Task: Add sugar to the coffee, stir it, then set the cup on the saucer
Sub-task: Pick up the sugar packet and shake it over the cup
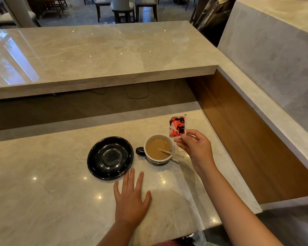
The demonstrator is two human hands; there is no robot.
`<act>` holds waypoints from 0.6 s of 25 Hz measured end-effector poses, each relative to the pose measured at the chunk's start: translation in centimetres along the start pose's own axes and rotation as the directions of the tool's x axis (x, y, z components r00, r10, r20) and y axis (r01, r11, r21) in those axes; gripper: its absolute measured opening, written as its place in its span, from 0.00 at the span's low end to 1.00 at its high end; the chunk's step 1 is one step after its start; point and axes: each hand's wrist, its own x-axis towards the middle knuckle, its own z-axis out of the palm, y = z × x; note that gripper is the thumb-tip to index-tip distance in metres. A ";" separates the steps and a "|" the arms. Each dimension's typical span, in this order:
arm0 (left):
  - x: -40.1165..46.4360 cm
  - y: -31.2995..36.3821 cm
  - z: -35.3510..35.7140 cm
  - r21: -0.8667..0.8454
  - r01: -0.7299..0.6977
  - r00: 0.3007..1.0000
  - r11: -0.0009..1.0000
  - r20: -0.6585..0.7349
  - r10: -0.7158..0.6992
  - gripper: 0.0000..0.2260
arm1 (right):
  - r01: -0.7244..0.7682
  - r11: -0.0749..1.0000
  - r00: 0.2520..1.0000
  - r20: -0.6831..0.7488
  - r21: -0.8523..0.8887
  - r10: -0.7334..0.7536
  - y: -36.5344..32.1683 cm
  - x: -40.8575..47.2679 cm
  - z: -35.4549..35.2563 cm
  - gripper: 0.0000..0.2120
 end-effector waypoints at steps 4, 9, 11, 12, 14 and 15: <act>0.0 0.0 0.1 -0.002 0.007 1.000 1.000 0.007 -0.007 0.29 | -0.058 0.979 0.998 0.026 0.195 0.054 -0.7 -0.1 -0.1 0.05; 0.1 0.1 0.0 -0.022 0.008 1.000 1.000 0.007 -0.007 0.28 | -0.051 0.974 0.998 0.036 0.221 0.044 -0.8 0.0 -0.6 0.05; 0.0 0.0 0.0 -0.024 0.003 1.000 1.000 -0.003 -0.003 0.28 | -0.029 0.976 0.999 0.049 0.217 0.019 -0.6 0.1 -1.2 0.06; -0.1 0.0 0.1 -0.023 0.000 1.000 1.000 -0.006 -0.001 0.28 | -0.016 0.978 0.999 0.049 0.207 0.006 -0.5 0.2 -1.8 0.07; -0.1 0.0 0.1 -0.019 -0.002 1.000 1.000 -0.005 0.002 0.28 | 0.003 0.990 1.000 0.003 0.144 -0.003 -0.1 0.3 -3.7 0.06; 0.0 0.0 0.1 -0.018 -0.002 1.000 1.000 -0.005 0.002 0.28 | 0.003 0.997 0.999 -0.049 0.074 0.000 0.3 0.4 -4.9 0.06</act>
